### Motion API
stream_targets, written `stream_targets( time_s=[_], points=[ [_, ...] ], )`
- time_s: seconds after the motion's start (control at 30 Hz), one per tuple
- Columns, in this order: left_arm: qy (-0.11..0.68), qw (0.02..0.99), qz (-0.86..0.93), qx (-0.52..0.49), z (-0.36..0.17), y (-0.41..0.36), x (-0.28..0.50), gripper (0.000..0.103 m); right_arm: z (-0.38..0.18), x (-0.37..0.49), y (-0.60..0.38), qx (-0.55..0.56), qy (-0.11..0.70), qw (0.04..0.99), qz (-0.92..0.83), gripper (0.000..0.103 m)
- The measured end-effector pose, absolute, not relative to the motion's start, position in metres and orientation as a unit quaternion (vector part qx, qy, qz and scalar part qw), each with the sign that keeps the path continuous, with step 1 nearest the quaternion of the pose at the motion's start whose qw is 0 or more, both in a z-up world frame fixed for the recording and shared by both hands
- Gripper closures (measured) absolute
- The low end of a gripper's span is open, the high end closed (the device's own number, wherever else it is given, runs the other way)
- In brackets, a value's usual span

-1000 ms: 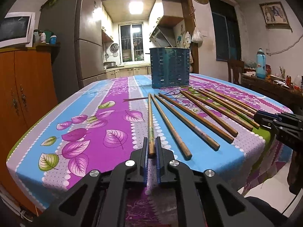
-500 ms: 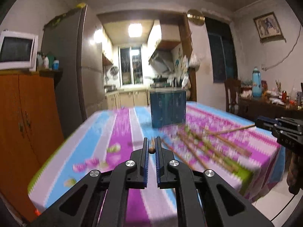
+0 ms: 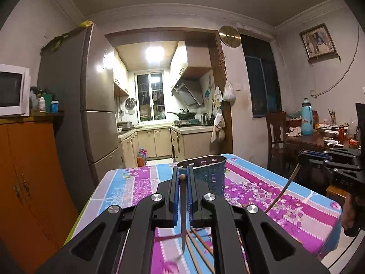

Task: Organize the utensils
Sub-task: 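Carry both held chopsticks over the blue holder and lower them in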

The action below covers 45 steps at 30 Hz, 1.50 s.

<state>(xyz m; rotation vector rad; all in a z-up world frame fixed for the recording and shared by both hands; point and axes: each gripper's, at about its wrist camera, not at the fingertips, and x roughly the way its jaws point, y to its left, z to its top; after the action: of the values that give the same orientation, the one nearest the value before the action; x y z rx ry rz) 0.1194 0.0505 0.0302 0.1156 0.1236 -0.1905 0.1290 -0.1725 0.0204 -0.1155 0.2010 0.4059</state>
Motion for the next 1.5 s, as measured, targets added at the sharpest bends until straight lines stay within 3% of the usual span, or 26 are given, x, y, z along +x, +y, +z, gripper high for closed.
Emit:
stream_targets(
  time_s=[0.53, 1.1, 1.5],
  points=[
    [0.080, 0.989, -0.108, 0.056, 0.092, 0.034, 0.159, 0.095, 0.066, 0.188, -0.170, -0.041, 0.129, 0.967, 0.214, 0.098],
    [0.067, 0.992, -0.107, 0.016, 0.204, 0.014, 0.249, 0.095, 0.195, 0.270, -0.174, -0.040, 0.116, 0.971, 0.207, 0.098],
    [0.119, 0.989, -0.088, 0.016, 0.193, -0.001, 0.342, 0.095, 0.170, 0.355, -0.158, -0.041, 0.188, 0.957, 0.219, 0.098]
  ],
)
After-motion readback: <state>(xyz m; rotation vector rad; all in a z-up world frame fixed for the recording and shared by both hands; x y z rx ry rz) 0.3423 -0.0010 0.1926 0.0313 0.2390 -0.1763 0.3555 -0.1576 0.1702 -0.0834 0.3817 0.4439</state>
